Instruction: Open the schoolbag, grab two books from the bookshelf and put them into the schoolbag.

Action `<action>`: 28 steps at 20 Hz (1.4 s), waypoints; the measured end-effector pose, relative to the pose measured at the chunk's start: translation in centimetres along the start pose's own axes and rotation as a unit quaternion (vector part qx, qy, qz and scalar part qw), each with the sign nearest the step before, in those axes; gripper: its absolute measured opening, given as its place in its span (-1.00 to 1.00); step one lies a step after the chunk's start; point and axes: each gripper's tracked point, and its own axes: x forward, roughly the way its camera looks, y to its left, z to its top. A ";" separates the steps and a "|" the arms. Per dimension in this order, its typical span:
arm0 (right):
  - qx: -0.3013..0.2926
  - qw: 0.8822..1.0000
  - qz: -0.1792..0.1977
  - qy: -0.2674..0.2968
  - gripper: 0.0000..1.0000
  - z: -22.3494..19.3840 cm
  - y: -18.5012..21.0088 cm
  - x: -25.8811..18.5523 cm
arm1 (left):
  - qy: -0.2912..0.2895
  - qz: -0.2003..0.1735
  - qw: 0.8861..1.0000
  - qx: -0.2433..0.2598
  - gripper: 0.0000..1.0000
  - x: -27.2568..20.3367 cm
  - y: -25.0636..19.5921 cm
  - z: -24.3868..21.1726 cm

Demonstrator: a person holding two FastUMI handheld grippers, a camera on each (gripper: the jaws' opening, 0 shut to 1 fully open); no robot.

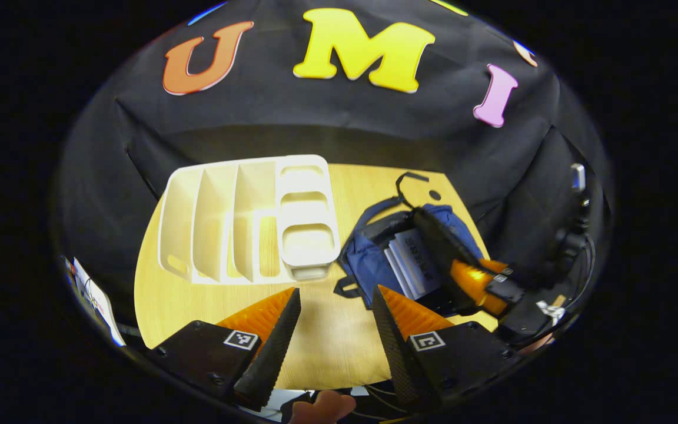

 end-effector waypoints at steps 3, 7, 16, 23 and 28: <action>-0.001 1.000 0.013 0.011 -0.99 -2.3 2.1 2.1 | -0.092 0.025 0.995 0.027 0.56 -3.3 2.2 3.1; -0.014 0.999 0.018 0.024 -0.95 -4.6 4.0 4.7 | -0.165 0.078 0.983 0.021 1.00 -7.1 5.9 5.5; -0.033 0.999 0.010 0.041 -0.58 -7.8 6.0 9.0 | -0.201 0.104 0.974 -0.029 1.00 -11.1 10.0 5.2; -0.008 0.998 0.061 0.019 0.65 -7.0 9.0 8.0 | -0.226 0.120 0.966 -0.045 1.00 -12.0 11.2 5.9; -0.024 0.996 0.052 -0.066 0.94 -1.0 9.5 4.4 | -0.266 0.121 0.956 -0.028 1.00 -12.3 10.8 8.3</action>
